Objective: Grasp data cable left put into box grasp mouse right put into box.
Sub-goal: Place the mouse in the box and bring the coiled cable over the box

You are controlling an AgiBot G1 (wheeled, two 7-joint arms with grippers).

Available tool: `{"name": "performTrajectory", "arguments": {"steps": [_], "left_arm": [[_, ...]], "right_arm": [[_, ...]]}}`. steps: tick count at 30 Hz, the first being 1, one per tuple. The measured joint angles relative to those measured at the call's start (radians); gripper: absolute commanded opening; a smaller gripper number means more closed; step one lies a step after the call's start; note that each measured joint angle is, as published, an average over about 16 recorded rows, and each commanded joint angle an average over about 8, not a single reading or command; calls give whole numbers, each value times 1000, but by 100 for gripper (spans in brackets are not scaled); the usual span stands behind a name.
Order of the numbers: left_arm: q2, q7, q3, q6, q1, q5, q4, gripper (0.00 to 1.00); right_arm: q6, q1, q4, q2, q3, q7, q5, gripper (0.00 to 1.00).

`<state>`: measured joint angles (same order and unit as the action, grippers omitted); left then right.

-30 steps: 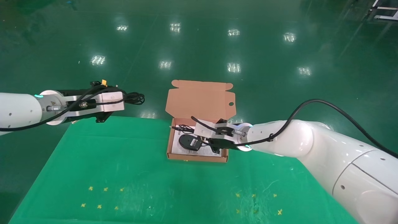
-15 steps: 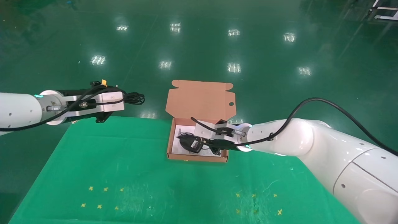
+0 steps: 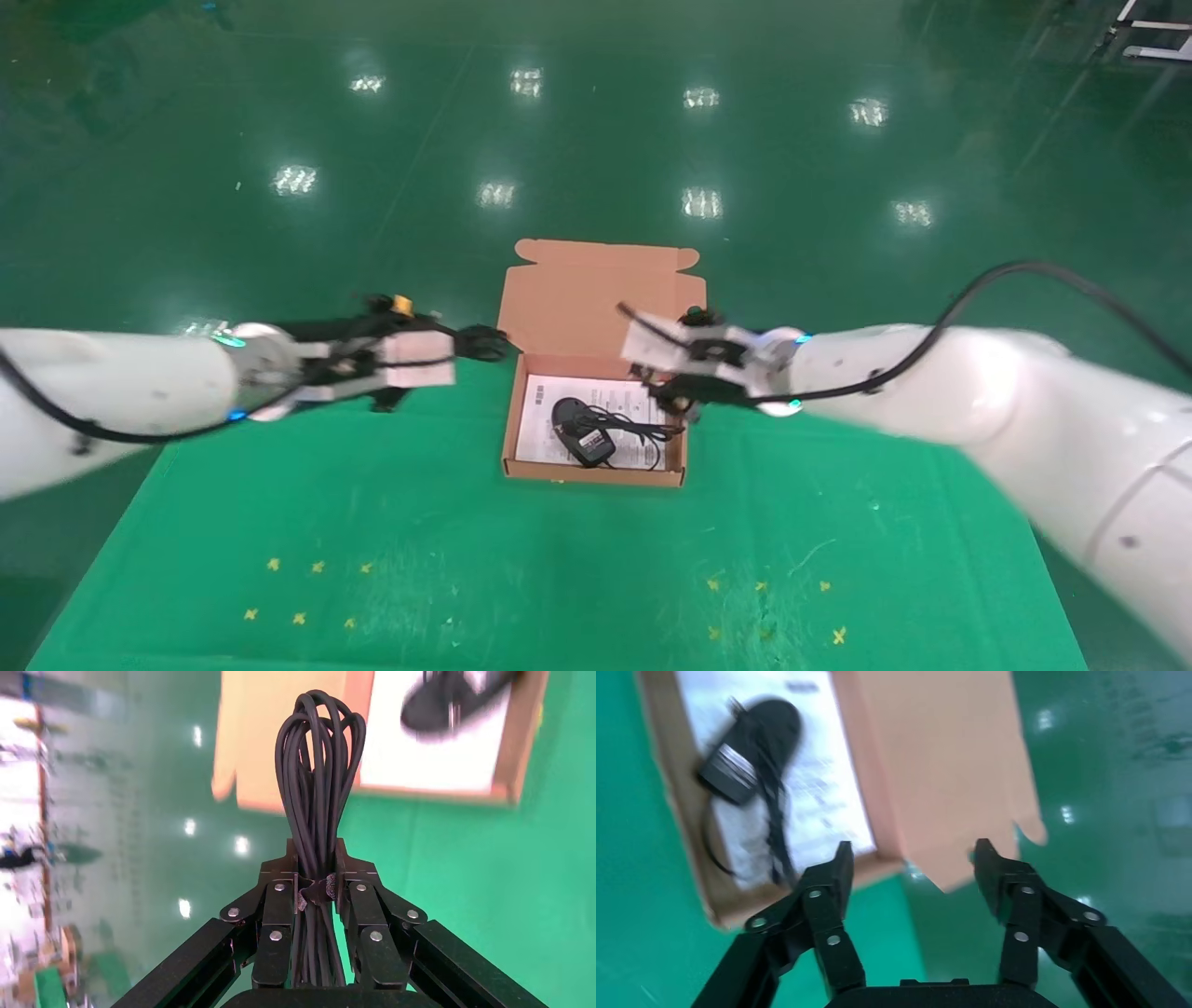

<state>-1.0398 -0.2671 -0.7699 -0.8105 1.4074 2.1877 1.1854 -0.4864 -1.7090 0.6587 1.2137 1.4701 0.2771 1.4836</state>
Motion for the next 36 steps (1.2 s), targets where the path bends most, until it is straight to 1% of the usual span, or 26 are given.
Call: {"name": "performTrajectory", "arguments": {"steps": [7,14,22,23,30,31,36], "left_arm": [[-118,96,-30,111,-33,-38,-98,0],[-232,228,-62,210,-40,-99,-236,0],[-309,353,-117,291,-20,-198,-369,0],[-314,362,-125,298,-16,-210,-382,5],[-330,399,-180,331,6,-280,-434,92],[-331,401,-185,333,8,-285,-437,100],[-332,404,-198,337,13,-299,-444,100]], "right_arm": [[-5,-40,125,-131,24,75,58,100],[-16,-71,275,-253,56,195,144,100],[-24,-94,417,-345,83,346,261,100],[-25,-95,431,-353,85,363,275,100],[-31,-103,492,-386,95,442,346,100],[-32,-103,496,-388,96,448,351,100],[-34,-105,505,-392,98,460,364,100]]}}
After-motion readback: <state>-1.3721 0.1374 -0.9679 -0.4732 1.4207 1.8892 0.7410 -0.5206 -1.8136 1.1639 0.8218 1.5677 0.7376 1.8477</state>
